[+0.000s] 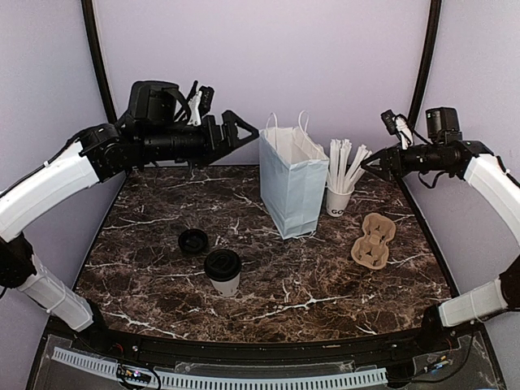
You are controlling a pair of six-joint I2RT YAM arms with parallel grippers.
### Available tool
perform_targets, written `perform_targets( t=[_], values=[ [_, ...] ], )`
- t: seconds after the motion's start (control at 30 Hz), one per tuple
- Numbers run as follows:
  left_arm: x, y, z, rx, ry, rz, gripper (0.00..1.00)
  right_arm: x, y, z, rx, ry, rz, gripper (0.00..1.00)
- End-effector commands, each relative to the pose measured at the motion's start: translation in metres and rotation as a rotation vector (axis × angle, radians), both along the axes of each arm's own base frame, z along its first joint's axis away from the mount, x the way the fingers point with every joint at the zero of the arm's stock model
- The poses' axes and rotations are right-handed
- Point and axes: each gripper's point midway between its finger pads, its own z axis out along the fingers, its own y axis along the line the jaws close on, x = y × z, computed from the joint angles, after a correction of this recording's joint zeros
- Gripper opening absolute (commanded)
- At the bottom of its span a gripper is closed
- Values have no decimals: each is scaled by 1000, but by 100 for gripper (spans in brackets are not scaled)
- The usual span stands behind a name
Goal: Pack the takeout coffee
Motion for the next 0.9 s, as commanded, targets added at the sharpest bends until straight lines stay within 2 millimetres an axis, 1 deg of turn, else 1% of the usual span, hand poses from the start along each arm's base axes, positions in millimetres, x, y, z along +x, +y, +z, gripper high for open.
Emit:
perform_targets(
  t=[0.0,0.1,0.2,0.27,0.3,0.33,0.37,0.43,0.53,0.63,0.67,0.7,0.73,0.77,0.8,0.83,0.87],
  values=[
    [-19,-14,73,-307,17,-136,99,14,3,6,57,11,19,99],
    [-19,-12,96,-381,12,-188,99,21,0,2,52,32,10,99],
    [-17,-16,105,-402,8,-225,99,24,-2,1,50,33,5,99],
    [-12,-19,106,-424,6,-240,99,24,-2,-2,51,37,5,99],
    [-6,-24,104,-445,20,-246,99,23,-2,-2,52,36,5,99],
    [-8,-27,104,-457,37,-285,99,22,-2,-3,54,34,8,99],
    [-4,-34,102,-478,64,-303,99,21,-2,-3,57,34,9,99],
    [-6,-46,102,-512,102,-373,99,19,-1,-3,62,29,12,99],
    [-7,-54,100,-544,133,-413,99,15,0,-2,69,21,17,99],
    [-16,-61,108,-546,63,-441,99,11,-1,-2,68,12,19,99],
    [-22,-64,106,-535,44,-458,99,10,-1,-2,67,6,19,99],
    [-27,-64,110,-519,-28,-484,99,9,-2,-2,62,-1,17,99],
    [-32,-64,105,-496,-91,-507,99,10,-3,-2,56,-6,11,99],
    [-34,-64,98,-477,-113,-522,99,10,-5,-2,47,-12,0,98],
    [-31,-62,76,-410,-130,-515,99,12,-7,1,39,-21,-12,98],
    [-25,-60,63,-365,-130,-480,99,13,-9,4,31,-27,-19,99],
    [-20,-55,32,-258,-118,-455,99,14,-10,9,27,-37,-25,99]
  ],
)
